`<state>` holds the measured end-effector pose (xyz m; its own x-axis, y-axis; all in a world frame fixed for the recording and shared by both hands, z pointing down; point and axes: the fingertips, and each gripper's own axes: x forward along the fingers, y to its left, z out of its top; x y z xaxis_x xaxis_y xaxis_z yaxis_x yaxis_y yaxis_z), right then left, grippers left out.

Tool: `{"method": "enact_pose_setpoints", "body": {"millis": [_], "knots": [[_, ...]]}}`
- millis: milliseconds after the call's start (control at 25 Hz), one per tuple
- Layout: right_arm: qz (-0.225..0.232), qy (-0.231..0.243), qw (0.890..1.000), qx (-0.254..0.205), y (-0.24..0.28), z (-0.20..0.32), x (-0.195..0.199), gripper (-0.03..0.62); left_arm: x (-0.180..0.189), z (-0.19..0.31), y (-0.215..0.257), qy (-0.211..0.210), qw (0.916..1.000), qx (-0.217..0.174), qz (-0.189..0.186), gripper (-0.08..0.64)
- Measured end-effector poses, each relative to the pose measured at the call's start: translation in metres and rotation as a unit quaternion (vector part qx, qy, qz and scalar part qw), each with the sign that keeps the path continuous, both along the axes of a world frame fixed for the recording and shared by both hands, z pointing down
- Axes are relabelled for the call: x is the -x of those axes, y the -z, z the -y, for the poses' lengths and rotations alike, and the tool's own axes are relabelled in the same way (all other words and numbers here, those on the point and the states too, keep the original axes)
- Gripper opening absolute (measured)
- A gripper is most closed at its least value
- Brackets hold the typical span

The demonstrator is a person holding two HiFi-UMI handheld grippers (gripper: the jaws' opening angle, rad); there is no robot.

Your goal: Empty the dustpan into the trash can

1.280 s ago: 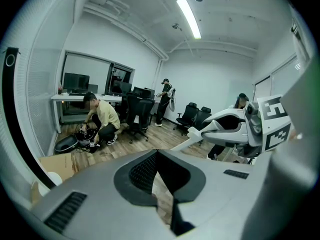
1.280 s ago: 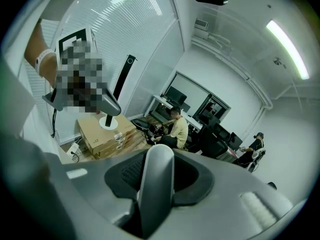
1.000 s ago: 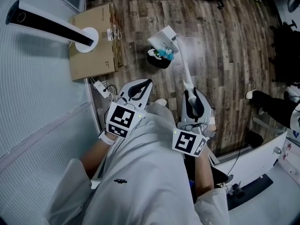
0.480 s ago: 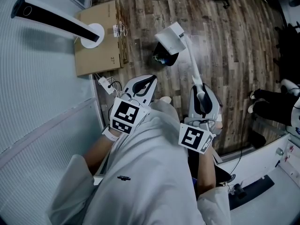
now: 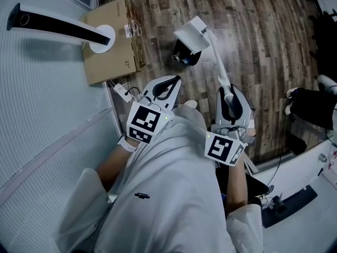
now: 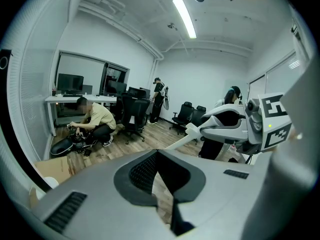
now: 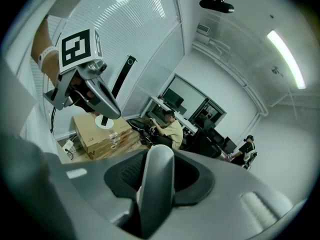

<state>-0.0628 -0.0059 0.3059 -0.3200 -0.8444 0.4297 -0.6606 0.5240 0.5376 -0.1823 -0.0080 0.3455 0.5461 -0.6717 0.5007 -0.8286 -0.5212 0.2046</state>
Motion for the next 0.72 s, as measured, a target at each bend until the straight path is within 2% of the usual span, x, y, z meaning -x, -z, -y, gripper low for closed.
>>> {"method": "enact_pose_setpoints", "body": {"millis": [280, 560, 720], "knots": [[0.007, -0.021, 1.0, 0.002, -0.002, -0.003, -0.008, 0.135, -0.007, 0.003, -0.001, -0.023, 0.9997, 0.002, 0.008, 0.006], [0.033, -0.076, 0.997, 0.008, 0.001, 0.004, -0.033, 0.135, -0.022, 0.014, 0.002, -0.055, 0.9985, 0.001, 0.005, 0.008], [0.032, -0.106, 0.994, 0.013, 0.004, 0.004, -0.048, 0.135, -0.03, 0.019, 0.001, -0.079, 0.9968, 0.002, 0.008, 0.006]]}}
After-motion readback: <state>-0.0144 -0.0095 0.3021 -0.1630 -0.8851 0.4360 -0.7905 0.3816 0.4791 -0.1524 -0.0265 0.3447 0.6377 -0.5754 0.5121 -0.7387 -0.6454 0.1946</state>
